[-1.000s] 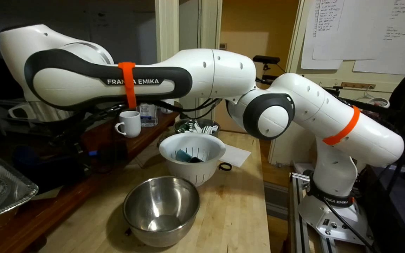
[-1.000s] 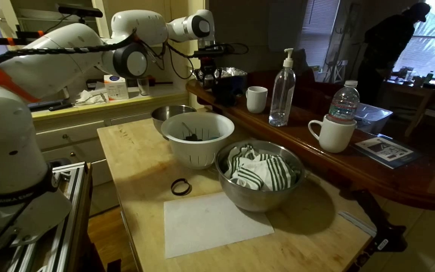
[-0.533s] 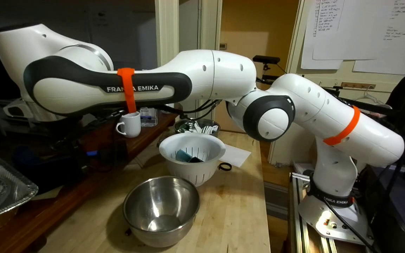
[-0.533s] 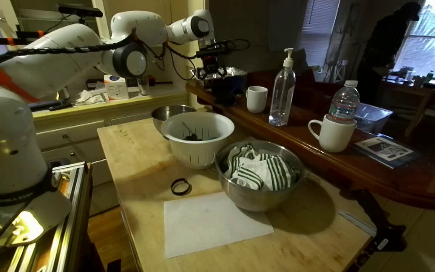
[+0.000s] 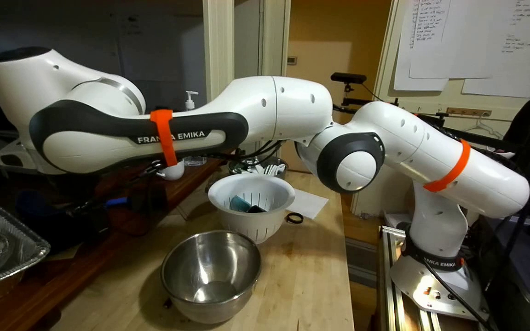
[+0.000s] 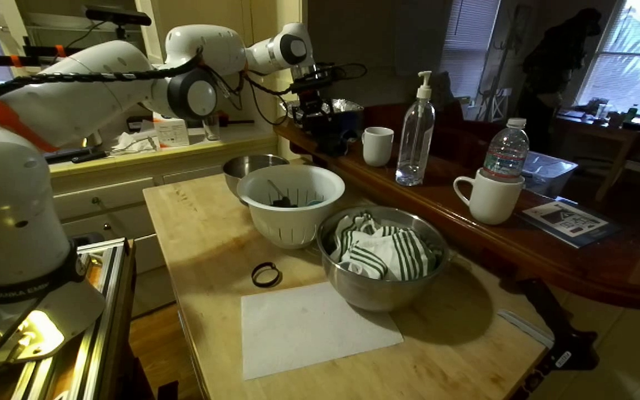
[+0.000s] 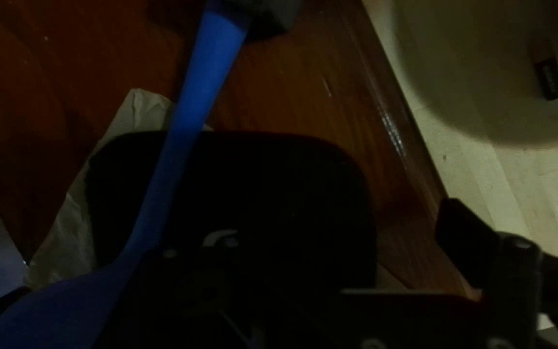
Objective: Pick up the pot holder and place it on the small silver bowl
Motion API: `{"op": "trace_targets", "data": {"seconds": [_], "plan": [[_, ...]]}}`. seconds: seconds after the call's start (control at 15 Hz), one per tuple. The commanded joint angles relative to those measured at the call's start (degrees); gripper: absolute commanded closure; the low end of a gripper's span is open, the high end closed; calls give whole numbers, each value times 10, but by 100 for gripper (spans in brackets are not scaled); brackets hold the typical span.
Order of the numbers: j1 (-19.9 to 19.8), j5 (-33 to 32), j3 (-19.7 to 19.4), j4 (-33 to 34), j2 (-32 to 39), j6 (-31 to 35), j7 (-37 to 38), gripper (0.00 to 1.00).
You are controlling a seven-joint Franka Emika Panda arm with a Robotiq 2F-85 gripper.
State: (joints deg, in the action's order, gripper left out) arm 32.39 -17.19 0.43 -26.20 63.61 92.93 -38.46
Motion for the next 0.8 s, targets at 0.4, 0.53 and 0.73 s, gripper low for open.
{"op": "trace_targets", "data": {"seconds": [0.4,0.53,0.73], "plan": [[-11,11,5,8,13,3,-25,84],[-16,22,15,4,10,-7,-39,98],[-21,32,25,2,3,-19,-57,97]]}}
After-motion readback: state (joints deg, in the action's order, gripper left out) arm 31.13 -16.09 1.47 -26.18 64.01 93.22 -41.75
